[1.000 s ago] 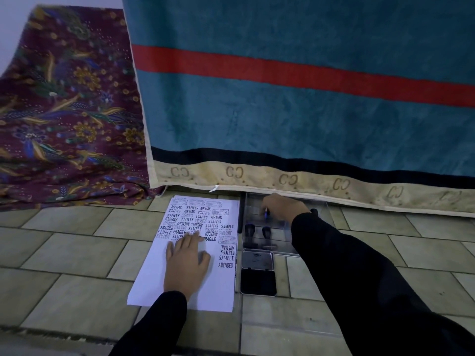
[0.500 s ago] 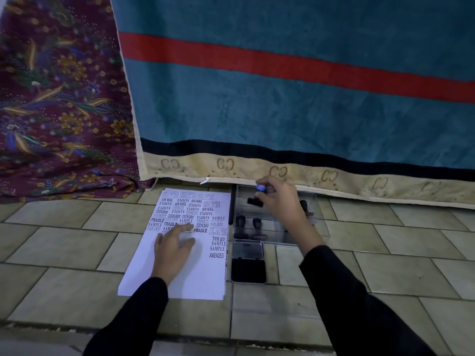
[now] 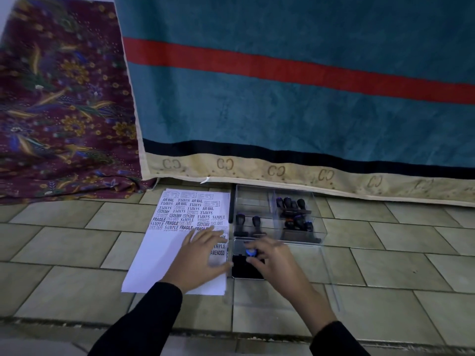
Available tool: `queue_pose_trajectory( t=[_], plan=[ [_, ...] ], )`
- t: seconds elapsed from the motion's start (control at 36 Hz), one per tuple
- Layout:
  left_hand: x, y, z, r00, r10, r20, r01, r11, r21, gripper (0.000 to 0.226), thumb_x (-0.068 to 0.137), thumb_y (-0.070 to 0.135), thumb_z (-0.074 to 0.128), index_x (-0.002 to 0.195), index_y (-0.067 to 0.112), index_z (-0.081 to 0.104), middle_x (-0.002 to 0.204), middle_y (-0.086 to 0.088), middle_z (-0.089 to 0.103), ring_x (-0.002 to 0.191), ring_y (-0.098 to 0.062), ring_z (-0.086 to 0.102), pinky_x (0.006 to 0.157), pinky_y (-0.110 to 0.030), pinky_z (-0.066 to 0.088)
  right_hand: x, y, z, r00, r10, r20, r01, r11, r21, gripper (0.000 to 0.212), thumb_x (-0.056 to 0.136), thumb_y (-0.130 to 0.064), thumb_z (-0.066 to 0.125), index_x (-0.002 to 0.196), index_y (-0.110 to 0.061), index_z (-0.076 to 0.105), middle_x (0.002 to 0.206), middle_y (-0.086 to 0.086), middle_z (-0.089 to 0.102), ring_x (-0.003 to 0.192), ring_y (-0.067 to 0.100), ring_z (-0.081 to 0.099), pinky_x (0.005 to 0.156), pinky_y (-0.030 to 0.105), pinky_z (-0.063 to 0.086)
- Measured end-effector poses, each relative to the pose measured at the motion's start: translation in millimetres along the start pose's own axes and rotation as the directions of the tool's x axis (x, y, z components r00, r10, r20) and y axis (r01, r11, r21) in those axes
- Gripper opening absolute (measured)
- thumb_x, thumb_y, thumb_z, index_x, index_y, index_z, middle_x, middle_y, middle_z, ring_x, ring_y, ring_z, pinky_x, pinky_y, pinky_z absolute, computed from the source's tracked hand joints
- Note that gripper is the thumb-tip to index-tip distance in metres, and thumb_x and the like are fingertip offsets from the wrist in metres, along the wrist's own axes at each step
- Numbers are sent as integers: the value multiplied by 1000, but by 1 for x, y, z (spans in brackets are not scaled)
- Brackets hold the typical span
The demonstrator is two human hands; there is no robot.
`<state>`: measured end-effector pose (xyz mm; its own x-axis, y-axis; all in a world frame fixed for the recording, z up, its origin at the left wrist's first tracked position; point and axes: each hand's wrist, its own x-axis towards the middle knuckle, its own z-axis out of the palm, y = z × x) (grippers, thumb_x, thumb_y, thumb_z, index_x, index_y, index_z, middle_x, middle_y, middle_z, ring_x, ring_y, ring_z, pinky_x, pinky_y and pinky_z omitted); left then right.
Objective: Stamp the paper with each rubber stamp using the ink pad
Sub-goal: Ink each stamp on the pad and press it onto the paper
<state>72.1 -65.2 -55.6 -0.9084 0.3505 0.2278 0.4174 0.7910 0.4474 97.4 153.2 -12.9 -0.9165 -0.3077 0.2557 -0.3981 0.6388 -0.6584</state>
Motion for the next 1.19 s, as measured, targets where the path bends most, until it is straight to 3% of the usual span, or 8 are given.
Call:
queue_pose_trajectory(
  t=[0.11,0.22,0.56,0.72,0.86,0.97,1.11,1.19],
  plan=[
    [-5,9,10,999,14,52,-15,999,30,92,60,92,34,130,35,47,144,21,38,140,-1,20,118,-34,1,-2,-3,0,1000,13,-3,-14,999,-36,36,81,-8,68,116,-13,61,107,3,62,84,15,66,81,20,54],
    [-6,10,16,997,5,77,-9,999,53,88,61,88,47,134,40,41,146,25,34,142,-2,16,117,-33,1,-3,-2,3,1000,-7,-2,7,997,-78,25,80,-8,68,105,-9,65,100,5,64,84,17,64,80,32,55],
    [-3,10,21,1000,-16,27,15,999,39,74,61,81,51,121,38,53,143,24,37,141,-2,17,118,-35,4,3,-8,6,999,47,-5,-48,996,-77,23,79,-3,66,101,-6,67,99,10,66,86,23,64,81,33,54],
    [-3,-22,10,965,-186,-185,171,981,-96,57,86,67,31,124,31,53,140,13,48,138,-10,30,116,-48,20,6,-8,8,997,79,-24,-80,996,-49,21,81,-7,66,102,-9,66,100,10,65,85,23,66,83,36,54],
    [-3,-39,9,908,-378,-181,384,923,-1,40,97,33,38,134,21,47,150,2,38,145,-17,19,115,-51,7,18,-24,22,996,59,-64,-59,998,13,27,83,-11,66,110,-11,65,107,9,65,84,20,67,82,30,55],
    [-5,-41,13,904,-399,-154,409,912,38,54,90,40,25,137,22,44,153,4,33,145,-16,18,116,-51,3,30,-31,34,999,49,-1,-49,998,25,29,86,-8,63,115,-8,63,112,12,62,91,20,66,85,19,52],
    [-4,-40,15,900,-397,-178,408,912,30,41,97,31,39,137,22,44,152,3,35,143,-16,23,117,-51,4,39,-33,42,998,25,49,-24,1000,-18,26,86,-5,61,111,-6,64,110,13,62,96,22,62,89,31,52],
    [-5,-39,13,900,-400,-176,410,912,24,49,92,37,32,136,21,45,151,3,37,143,-17,24,116,-50,5,43,-32,46,997,27,68,-25,999,-21,23,86,-4,61,109,-5,64,107,12,62,93,23,63,88,33,53]
  ],
)
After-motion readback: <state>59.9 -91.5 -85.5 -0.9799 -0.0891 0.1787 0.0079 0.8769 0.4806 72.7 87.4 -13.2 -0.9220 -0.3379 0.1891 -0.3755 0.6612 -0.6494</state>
